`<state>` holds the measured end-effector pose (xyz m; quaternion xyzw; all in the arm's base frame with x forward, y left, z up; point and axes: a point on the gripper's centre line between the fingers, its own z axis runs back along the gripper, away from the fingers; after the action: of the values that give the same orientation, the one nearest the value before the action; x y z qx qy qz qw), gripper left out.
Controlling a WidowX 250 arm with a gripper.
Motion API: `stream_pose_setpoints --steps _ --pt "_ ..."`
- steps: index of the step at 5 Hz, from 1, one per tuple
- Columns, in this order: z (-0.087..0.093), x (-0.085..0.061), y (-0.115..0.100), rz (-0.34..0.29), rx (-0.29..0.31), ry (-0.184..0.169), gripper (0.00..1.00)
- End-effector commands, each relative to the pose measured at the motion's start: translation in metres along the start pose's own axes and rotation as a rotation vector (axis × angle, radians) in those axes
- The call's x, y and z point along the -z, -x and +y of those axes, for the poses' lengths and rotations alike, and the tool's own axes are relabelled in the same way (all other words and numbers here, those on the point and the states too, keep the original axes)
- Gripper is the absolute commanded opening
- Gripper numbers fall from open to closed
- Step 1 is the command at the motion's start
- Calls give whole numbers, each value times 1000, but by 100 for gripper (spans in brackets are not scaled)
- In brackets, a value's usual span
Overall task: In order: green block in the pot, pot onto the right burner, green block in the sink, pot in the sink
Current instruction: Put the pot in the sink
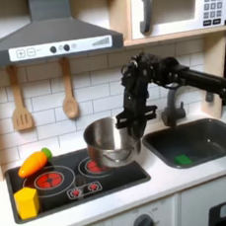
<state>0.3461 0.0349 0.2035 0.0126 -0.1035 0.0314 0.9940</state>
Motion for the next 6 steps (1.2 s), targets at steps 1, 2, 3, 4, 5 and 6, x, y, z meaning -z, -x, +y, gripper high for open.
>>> stream_pose_setpoints --steps 1,2,3,4,5,6 --pt "-42 -5 5 9 119 76 0" --pt "-63 -14 10 -17 164 92 0" --pt "-78 -18 13 -25 195 102 0" --pt "-101 -18 21 -19 245 129 0" --pt "-119 -13 30 -11 284 152 0" --pt "-138 -6 38 0 334 170 0"
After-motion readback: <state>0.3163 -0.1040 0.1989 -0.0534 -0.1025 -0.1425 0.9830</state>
